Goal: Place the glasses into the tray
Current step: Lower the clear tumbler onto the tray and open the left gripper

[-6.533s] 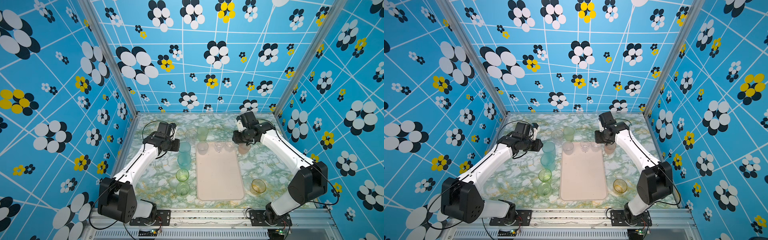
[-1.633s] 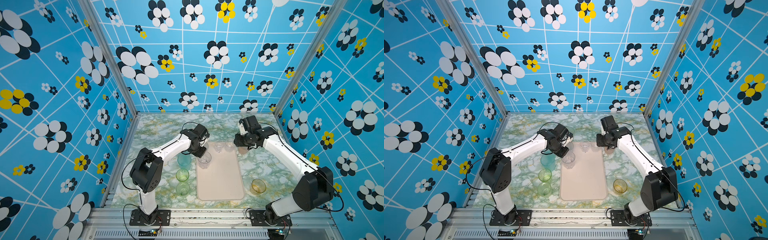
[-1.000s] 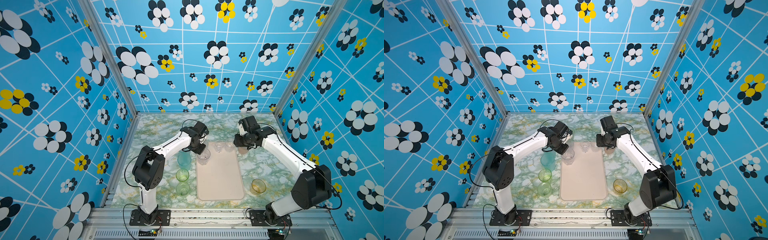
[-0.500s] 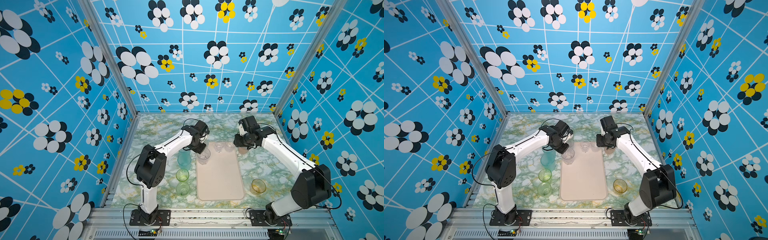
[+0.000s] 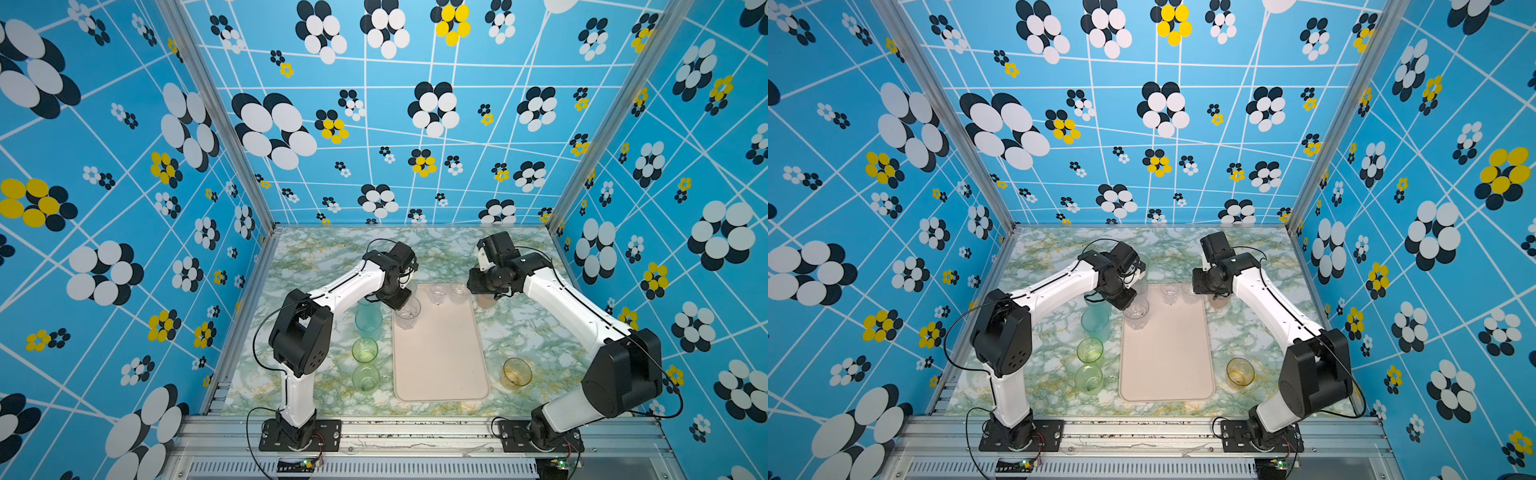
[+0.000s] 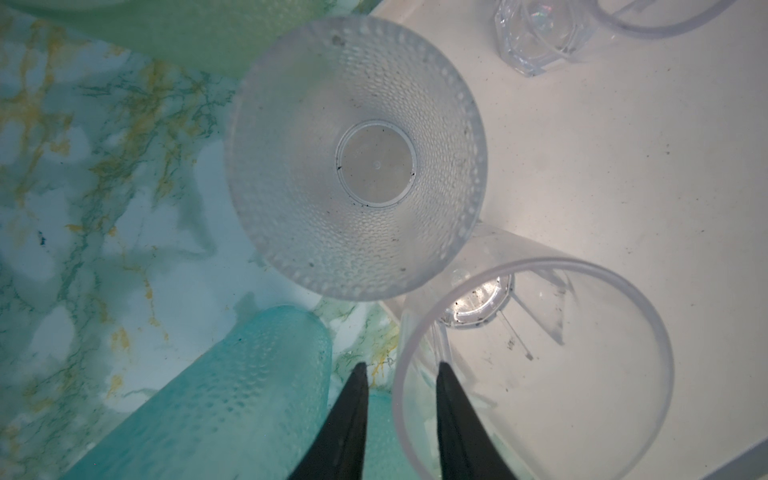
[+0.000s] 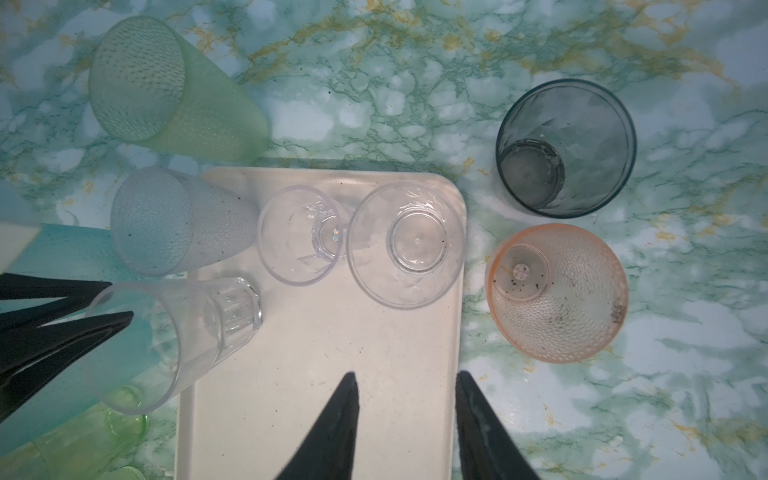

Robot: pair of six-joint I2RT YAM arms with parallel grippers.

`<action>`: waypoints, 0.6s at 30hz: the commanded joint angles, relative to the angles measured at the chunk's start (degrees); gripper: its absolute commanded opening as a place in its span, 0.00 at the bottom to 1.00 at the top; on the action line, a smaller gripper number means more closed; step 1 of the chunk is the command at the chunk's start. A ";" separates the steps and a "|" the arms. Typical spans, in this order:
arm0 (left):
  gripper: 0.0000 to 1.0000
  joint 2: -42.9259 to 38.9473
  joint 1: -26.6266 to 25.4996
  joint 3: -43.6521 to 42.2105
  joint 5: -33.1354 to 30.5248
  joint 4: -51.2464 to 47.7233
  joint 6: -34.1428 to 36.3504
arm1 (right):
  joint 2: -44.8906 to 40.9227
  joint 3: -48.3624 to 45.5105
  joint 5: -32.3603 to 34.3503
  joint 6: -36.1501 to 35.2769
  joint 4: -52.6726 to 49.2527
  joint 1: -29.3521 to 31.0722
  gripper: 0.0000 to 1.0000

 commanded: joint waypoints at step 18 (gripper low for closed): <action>0.26 -20.04 -8.86 -3.83 -2.10 7.44 -2.94 | -11.87 -7.87 2.03 2.31 -4.22 -11.72 0.42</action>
